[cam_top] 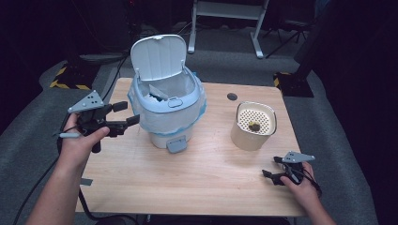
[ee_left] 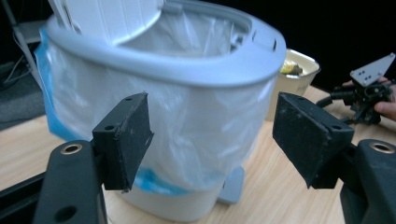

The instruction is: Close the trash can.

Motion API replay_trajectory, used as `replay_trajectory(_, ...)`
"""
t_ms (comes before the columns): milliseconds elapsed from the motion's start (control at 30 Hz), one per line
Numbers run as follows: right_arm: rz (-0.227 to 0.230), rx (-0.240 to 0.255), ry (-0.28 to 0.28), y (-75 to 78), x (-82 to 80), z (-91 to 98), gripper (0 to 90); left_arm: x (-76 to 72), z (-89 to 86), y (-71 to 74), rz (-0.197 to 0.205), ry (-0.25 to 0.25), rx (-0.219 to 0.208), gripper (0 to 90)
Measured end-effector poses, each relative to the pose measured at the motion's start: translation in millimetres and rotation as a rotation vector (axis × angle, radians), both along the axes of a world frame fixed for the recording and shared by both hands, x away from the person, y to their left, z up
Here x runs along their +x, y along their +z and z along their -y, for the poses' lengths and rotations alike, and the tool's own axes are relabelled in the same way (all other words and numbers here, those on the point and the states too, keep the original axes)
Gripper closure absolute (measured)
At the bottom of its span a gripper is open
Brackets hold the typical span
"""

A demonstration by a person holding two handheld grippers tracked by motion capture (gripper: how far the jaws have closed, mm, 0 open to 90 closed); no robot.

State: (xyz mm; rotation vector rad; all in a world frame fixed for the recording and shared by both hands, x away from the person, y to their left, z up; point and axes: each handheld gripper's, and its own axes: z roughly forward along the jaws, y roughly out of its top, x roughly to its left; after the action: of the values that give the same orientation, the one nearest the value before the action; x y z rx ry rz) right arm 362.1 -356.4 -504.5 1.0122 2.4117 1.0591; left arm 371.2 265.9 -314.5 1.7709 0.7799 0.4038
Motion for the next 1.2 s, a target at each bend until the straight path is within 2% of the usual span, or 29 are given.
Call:
replay_trajectory(33,0.000,0.000,0.000,0.0,0.0,0.0,16.6,3.1,0.0,7.0,0.018,0.002,0.003,28.0)
replay_trajectory(100,0.000,-0.001,0.000,0.0,0.0,0.1,16.7,4.9,0.0,10.4,0.029,0.008,0.009,27.4)
replay_trajectory(167,0.000,0.000,0.000,0.0,0.0,0.0,16.7,11.2,-0.7,18.9,0.050,0.036,0.029,25.6)
replay_trajectory(267,0.000,-0.001,0.000,0.0,0.0,0.0,16.7,16.0,-2.0,24.0,0.058,0.046,0.030,25.3)
replay_trajectory(333,0.000,0.000,0.000,0.0,0.1,0.1,16.7,23.4,-3.4,29.7,0.082,0.069,0.001,25.4)
replay_trajectory(467,0.000,0.000,0.000,0.0,0.0,0.0,16.7,30.5,-3.8,35.1,0.082,0.080,-0.006,25.9)
replay_trajectory(567,0.000,0.000,0.000,0.0,0.1,0.0,16.7,37.7,-4.3,43.2,0.101,0.085,-0.023,29.3)
replay_trajectory(633,0.000,0.000,0.000,0.0,0.1,0.0,16.7,41.8,-4.6,47.1,0.105,0.092,-0.038,30.0)
replay_trajectory(767,-0.001,0.001,-0.001,0.0,0.0,0.0,16.7,49.4,-5.6,53.1,0.102,0.109,-0.032,30.5)
replay_trajectory(833,0.000,0.000,0.000,0.0,0.1,0.1,16.7,58.0,-5.0,58.2,0.104,0.122,-0.030,30.9)
replay_trajectory(1100,-0.001,0.001,0.000,0.0,0.1,0.1,16.7,79.6,0.6,69.0,0.102,0.123,-0.035,31.7)
replay_trajectory(1200,-0.001,0.001,0.000,0.0,0.1,0.1,16.6,90.8,3.3,72.1,0.082,0.144,0.000,30.7)
